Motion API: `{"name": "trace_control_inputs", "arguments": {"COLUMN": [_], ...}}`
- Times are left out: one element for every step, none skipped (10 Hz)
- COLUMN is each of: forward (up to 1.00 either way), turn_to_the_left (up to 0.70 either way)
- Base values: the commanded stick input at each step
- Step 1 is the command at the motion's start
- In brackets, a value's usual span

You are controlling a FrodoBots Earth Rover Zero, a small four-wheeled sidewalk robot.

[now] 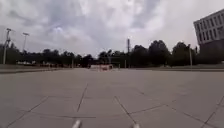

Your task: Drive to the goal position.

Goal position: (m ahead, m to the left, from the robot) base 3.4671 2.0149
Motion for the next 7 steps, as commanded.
{"name": "trace_control_inputs", "arguments": {"forward": [0.85,0.85,0.85,0.85,0.85,0.85,0.85], "turn_to_the_left": [0.0,0.0,0.0,0.0,0.0,0.0,0.0]}}
